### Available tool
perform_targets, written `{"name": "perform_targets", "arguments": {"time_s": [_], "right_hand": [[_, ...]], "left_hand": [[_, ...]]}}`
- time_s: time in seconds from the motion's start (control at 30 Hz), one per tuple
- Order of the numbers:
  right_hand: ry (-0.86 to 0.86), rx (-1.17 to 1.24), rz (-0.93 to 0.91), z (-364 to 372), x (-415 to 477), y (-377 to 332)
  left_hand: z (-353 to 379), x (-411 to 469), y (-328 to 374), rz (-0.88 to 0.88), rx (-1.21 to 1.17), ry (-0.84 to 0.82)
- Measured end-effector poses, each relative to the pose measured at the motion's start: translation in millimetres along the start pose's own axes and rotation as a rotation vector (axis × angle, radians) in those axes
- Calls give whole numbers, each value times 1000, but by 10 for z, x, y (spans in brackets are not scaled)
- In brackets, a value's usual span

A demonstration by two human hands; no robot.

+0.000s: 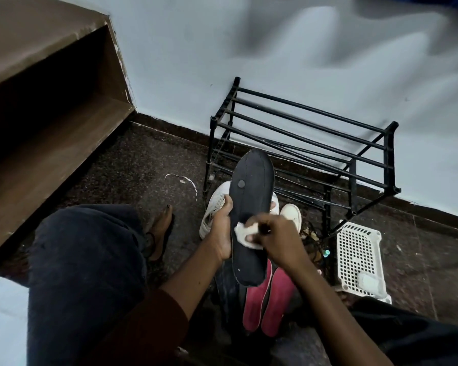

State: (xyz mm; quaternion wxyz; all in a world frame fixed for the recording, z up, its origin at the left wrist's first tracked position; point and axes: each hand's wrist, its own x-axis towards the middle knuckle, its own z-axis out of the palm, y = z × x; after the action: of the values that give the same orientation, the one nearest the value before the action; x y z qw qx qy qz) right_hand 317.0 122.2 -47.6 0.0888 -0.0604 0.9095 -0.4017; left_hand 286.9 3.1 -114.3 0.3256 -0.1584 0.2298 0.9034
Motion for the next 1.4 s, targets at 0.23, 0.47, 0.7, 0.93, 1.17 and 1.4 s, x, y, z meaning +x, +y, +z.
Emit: {"name": "perform_targets", "arguments": {"time_s": [0.23, 0.47, 0.7, 0.93, 1.17, 1.4], "right_hand": [[379, -305, -145, 43, 277, -72], [465, -326, -154, 12, 167, -124], [227, -194, -184, 385, -562, 97], [378, -405, -147, -35, 186, 23], [497, -343, -74, -308, 873, -19], [235, -210, -187, 397, -211, 43]], "left_hand": [[118, -38, -24, 26, 72, 11], [142, -44, -3, 43, 24, -57], [68, -63, 15, 21, -141, -86], [156, -90, -12, 58, 93, 31], [90, -71, 51, 21, 129, 67], [-17, -46, 20, -4, -64, 78]]}}
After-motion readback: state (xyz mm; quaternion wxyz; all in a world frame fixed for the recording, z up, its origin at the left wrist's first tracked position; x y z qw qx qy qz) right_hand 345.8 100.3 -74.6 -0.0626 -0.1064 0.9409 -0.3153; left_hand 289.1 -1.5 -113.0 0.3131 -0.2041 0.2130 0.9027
